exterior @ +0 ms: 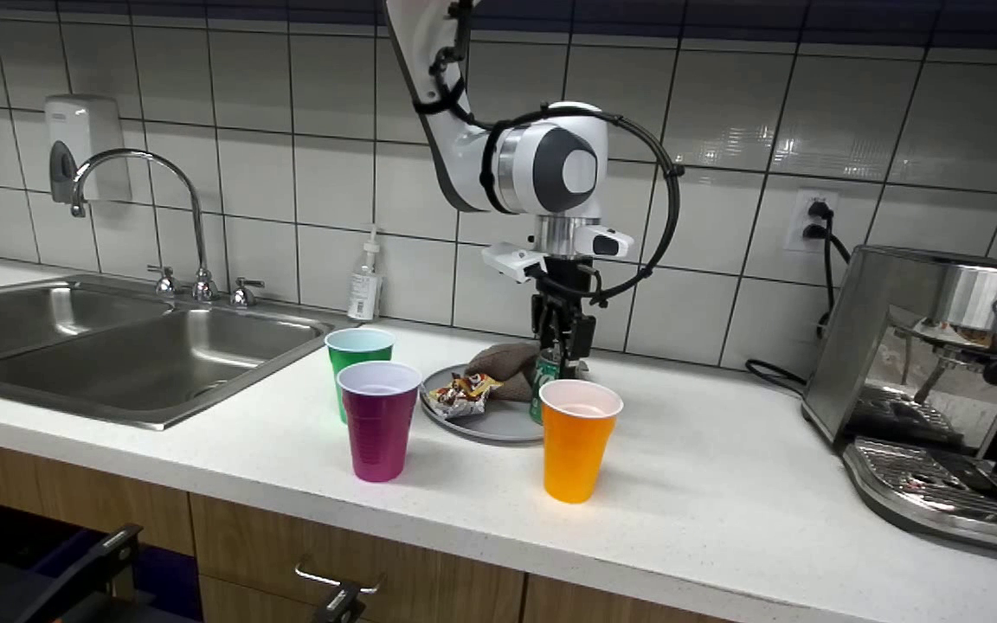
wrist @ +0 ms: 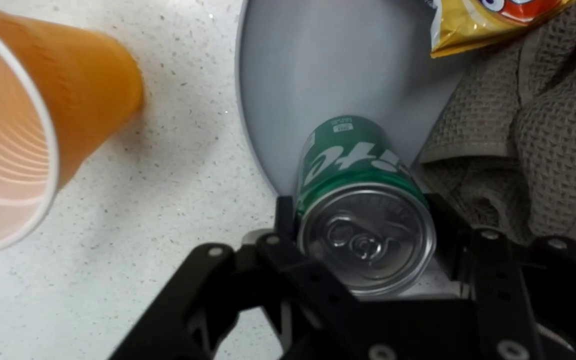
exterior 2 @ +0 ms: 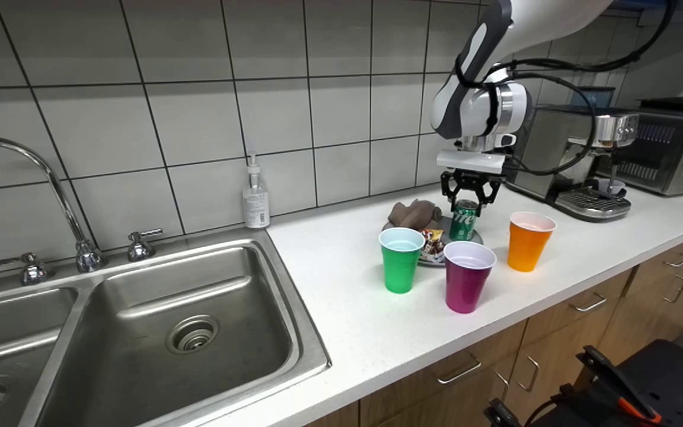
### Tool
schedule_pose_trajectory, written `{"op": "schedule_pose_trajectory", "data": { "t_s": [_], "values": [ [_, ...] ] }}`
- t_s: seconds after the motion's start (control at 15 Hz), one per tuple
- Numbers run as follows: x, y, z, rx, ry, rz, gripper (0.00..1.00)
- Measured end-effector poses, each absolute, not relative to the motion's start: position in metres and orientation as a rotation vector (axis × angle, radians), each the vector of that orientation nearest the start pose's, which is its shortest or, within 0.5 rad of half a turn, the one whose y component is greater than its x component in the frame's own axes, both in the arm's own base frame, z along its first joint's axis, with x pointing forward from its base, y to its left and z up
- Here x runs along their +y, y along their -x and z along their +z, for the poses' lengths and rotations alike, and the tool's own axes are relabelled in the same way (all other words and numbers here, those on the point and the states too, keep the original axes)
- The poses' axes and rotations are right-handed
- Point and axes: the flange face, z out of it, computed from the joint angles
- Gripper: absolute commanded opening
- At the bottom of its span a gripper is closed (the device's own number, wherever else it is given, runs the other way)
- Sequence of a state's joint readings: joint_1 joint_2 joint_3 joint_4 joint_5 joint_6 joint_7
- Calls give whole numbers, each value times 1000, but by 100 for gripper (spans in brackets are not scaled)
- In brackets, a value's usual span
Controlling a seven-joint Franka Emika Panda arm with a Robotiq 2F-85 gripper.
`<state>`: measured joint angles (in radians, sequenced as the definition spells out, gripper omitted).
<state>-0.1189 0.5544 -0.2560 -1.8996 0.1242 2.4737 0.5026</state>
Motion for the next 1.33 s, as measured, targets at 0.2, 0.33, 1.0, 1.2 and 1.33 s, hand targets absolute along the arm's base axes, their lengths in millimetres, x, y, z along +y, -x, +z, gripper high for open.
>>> {"op": "schedule_pose_trajectory", "data": {
  "t_s": [0.2, 0.33, 1.0, 1.2, 1.33],
  "values": [
    [-225, -595, 219, 1432, 2852, -74, 38],
    [-225, -595, 219, 1427, 2855, -74, 38],
    [-258, -599, 241, 1483, 2828, -155, 38],
    [-280, -599, 254, 1525, 2806, -202, 38],
    [-294, -597, 260, 1553, 2793, -222, 38]
  ]
}}
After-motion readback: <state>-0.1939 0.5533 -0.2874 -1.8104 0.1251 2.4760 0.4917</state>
